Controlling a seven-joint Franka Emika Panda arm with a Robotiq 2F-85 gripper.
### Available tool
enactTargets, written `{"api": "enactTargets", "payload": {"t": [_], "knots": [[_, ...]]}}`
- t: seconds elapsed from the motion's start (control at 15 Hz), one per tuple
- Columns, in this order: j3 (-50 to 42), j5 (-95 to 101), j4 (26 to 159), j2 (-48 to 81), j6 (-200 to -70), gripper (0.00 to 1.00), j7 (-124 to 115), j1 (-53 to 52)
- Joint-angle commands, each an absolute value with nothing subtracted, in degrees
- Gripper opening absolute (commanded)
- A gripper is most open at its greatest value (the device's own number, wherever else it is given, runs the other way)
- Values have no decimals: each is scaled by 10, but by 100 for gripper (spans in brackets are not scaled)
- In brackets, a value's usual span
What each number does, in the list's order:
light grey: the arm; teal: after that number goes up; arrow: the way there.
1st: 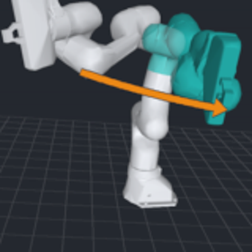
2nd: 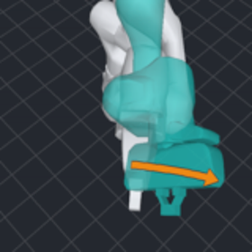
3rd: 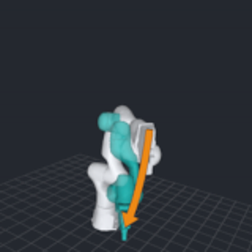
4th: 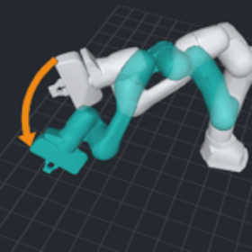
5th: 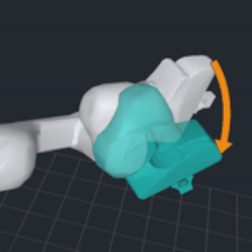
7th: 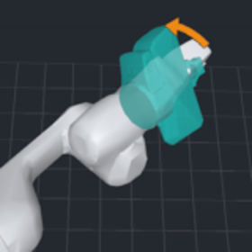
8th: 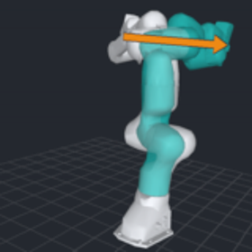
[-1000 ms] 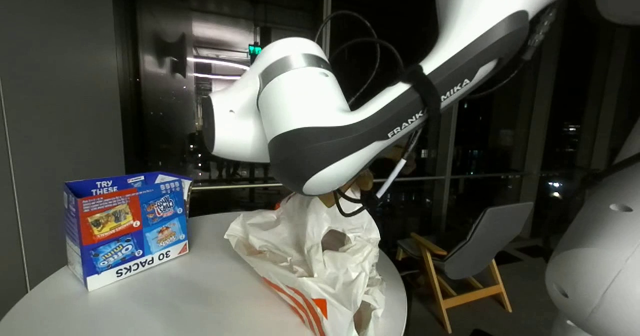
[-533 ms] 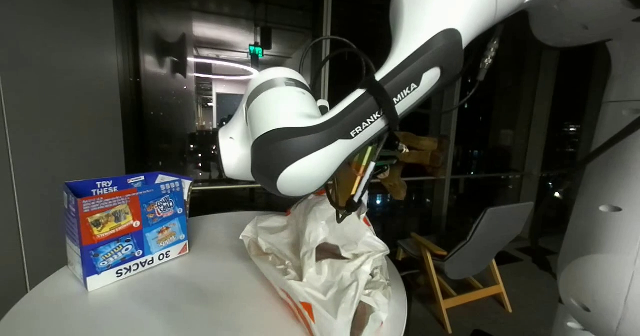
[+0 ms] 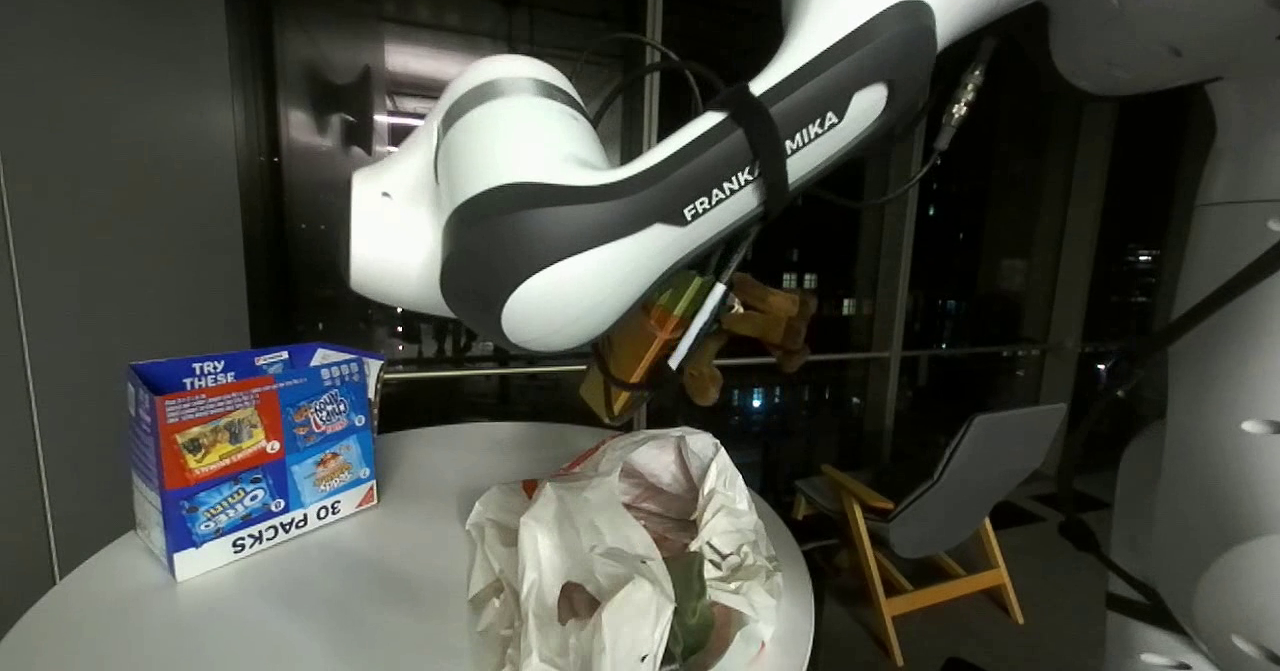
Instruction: Remove the radish, moose and eraser from the plastic bag and place them on the table.
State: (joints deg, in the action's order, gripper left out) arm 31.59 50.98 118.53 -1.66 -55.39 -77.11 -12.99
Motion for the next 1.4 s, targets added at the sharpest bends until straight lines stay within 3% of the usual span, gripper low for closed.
{"api": "enactTargets", "payload": {"t": [0.0, 0.53, 0.73, 1.07, 1.13, 1.33], "knots": [[304, 519, 1156, 2, -620, 9, -769, -194], [296, 556, 1102, 80, -878, 9, -726, -247], [280, 562, 1057, 135, -970, 4, -666, -250], [237, 540, 967, 228, -1031, 5, -532, -260], [231, 529, 954, 238, -1033, 36, -510, -262], [226, 450, 929, 254, -1032, 50, -419, -258]]}}
